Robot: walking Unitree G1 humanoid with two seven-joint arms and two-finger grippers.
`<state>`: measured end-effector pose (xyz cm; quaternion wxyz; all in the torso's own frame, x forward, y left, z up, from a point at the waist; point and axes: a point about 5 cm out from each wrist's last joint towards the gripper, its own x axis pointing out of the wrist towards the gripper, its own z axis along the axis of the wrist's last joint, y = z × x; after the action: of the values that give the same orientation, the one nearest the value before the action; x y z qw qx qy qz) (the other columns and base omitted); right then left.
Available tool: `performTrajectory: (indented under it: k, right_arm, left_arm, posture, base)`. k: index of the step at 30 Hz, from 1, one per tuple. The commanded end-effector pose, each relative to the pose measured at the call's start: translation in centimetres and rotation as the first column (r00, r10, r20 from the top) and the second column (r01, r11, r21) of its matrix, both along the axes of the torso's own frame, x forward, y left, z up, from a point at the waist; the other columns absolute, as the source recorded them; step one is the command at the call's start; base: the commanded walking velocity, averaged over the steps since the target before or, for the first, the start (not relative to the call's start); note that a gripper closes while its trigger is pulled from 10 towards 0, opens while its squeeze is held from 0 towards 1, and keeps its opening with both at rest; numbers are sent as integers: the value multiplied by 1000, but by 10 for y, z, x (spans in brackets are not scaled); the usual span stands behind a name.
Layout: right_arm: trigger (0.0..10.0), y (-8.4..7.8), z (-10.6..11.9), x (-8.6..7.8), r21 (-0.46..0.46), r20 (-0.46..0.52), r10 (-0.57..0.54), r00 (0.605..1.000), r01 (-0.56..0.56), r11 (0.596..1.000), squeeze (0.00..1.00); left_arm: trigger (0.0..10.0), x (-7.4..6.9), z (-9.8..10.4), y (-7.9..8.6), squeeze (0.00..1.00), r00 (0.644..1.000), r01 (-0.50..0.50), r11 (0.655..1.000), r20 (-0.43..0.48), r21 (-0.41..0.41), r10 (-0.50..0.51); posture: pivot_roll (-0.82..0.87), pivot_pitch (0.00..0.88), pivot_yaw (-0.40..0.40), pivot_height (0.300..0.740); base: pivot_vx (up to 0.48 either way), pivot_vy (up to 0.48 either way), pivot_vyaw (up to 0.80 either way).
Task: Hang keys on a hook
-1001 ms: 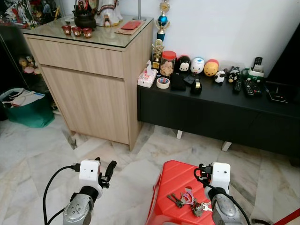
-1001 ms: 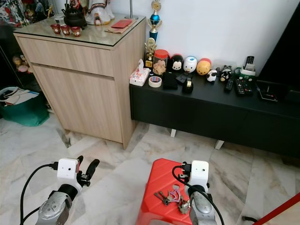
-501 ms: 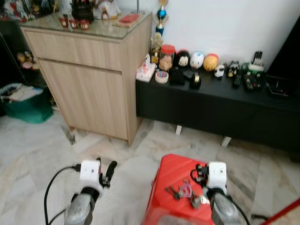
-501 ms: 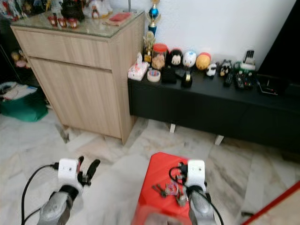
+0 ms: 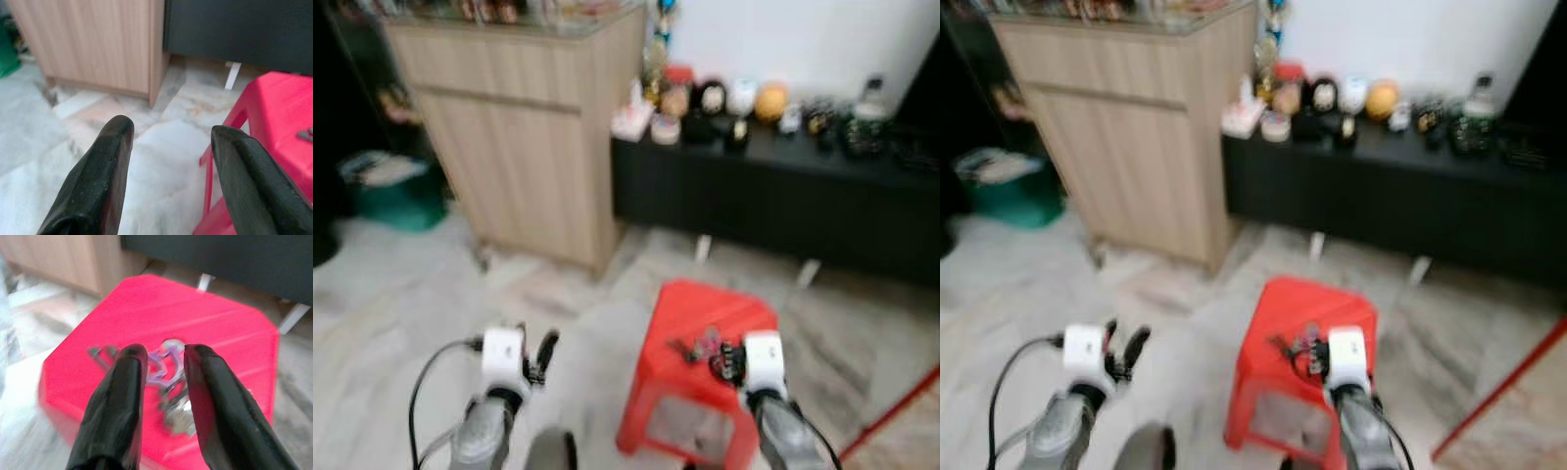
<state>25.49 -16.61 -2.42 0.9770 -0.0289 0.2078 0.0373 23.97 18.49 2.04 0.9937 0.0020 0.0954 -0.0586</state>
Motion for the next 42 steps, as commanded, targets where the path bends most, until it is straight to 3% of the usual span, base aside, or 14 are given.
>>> performTrajectory:
  k: [1, 12, 16, 29, 42]
  right_arm:
    - [10000, -1, 0, 2, 1, -16, 3, 1000, -3, 1000, 0]
    - [10000, -1, -1, 7, -10, -63, -4, 998, 4, 1000, 0]
    - [10000, 0, 0, 6, -4, -50, 2, 999, -2, 1000, 0]
    - [10000, -1, 0, 6, 2, -44, -3, 999, 3, 1000, 0]
    - [10000, 0, -1, 4, -15, -47, 17, 999, -18, 1000, 0]
  left_arm:
    - [10000, 10, 9, -3, 0, 999, 13, 1000, 36, 7, -14]
    - [10000, 12, 8, -4, 0, 1000, 12, 1000, 27, 0, -12]
    - [10000, 12, 8, -5, 0, 1000, 9, 1000, 26, 0, -9]
    - [10000, 12, 6, -4, 0, 1000, -2, 1000, 15, 1, 2]
    - [10000, 12, 5, -4, 0, 1000, -4, 1000, 7, 3, 4]
  posture:
    - [61, 0, -62, 635]
    - [63, 0, -65, 635]
    - [60, 0, -66, 610]
    - [59, 0, -69, 610]
    - [60, 0, -70, 610]
  base:
    - [0, 0, 0]
    - [0, 0, 0]
    - [0, 0, 0]
    - [0, 0, 0]
    - [335, 0, 262]
